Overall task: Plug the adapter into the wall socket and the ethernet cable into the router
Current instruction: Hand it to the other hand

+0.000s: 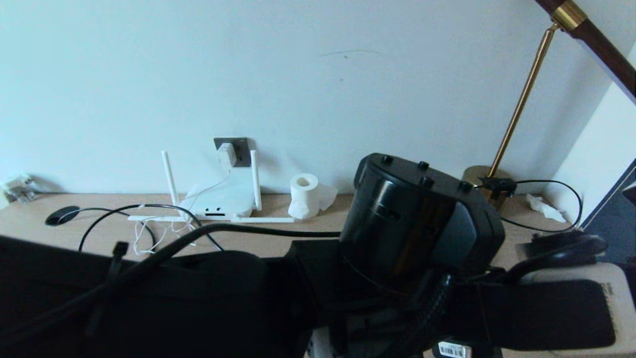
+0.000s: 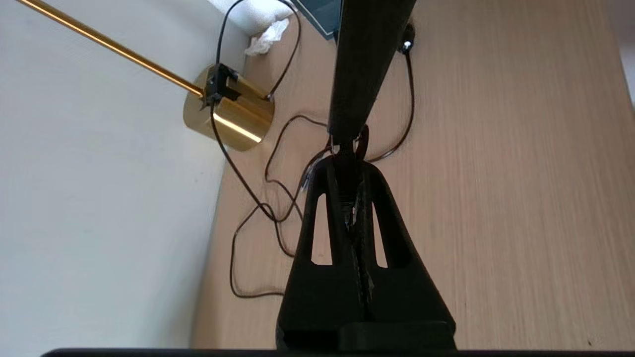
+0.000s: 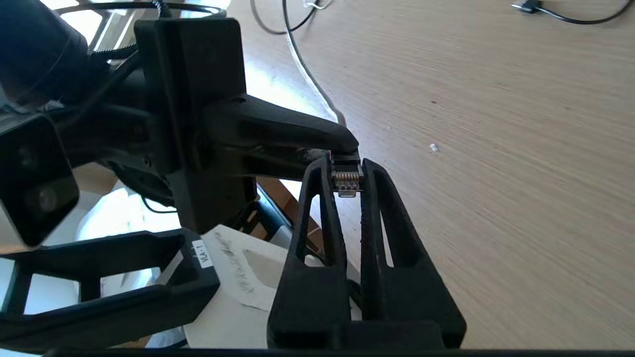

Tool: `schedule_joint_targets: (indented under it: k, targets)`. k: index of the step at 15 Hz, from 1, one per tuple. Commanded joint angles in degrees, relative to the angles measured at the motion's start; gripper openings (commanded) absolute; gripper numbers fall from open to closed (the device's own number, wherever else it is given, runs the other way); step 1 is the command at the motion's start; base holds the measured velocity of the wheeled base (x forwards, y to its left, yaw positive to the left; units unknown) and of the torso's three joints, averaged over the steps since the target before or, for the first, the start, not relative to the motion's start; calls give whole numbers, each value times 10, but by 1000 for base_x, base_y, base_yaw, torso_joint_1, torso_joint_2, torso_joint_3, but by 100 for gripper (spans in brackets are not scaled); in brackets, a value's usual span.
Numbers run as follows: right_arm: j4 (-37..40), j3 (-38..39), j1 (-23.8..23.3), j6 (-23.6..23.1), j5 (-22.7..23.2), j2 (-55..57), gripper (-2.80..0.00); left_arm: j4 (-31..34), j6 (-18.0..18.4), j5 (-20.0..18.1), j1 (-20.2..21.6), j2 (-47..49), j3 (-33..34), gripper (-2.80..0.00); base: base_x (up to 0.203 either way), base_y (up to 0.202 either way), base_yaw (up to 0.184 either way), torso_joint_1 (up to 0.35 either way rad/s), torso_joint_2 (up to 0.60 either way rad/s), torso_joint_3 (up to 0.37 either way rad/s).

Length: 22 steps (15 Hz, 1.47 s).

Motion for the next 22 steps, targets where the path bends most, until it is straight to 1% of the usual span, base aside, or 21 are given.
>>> schedule_joint_targets:
  k: [1,3,5,6,8,9,10,11,13,14,16,18,19,20,21,22]
  targets:
    - [0,1,6,2,3,-2,-280,-4,3,1,-3,5,-1,-280,0,0,0,0,0,0]
    - [0,6,8,2,2,-2,-280,-10,2,4,-10,9,-2,-280,0,0,0,0,0,0]
    - [0,9,9,2,2,-6,-280,-10,-7,8,-16,11,-2,-280,0,0,0,0,0,0]
    - [0,10,9,3,2,-8,-280,-14,-7,8,-17,12,-2,0,0,0,0,0,0,0]
    - [0,12,9,3,2,-8,-280,-26,-10,10,-19,17,-3,0,0,0,0,0,0,0]
    - [0,17,9,3,2,-8,-280,-27,-23,15,-23,15,-2,0,0,0,0,0,0,0]
    - [0,17,8,6,0,-11,-280,-26,-26,19,-25,9,-1,0,0,0,0,0,0,0]
    - [0,17,8,15,0,-14,-280,-25,-26,22,-25,2,2,0,0,0,0,0,0,0]
    - [0,16,8,56,-1,-32,-280,-26,-23,32,-25,-31,31,0,0,0,0,0,0,0]
    - [0,16,8,84,-2,-46,-280,-26,-17,40,-24,-54,58,0,0,0,0,0,0,0]
    - [-1,16,8,173,-3,-69,-280,-29,5,58,-24,-131,120,0,0,0,0,0,0,0]
    - [-1,-10,8,251,0,-42,-280,-35,18,73,-18,-208,192,0,0,0,0,0,0,0]
    - [-1,-28,8,301,1,-23,-280,-55,27,79,-13,-224,216,0,0,0,0,0,0,0]
    - [-2,-42,8,338,2,-2,-280,-79,33,80,-4,-223,221,0,0,0,0,0,0,0]
    - [-3,-56,8,368,4,19,-280,-104,38,79,6,-204,221,0,0,0,0,0,0,0]
    - [-3,-66,8,399,5,44,-280,-143,43,76,13,-179,222,0,0,0,0,0,0,0]
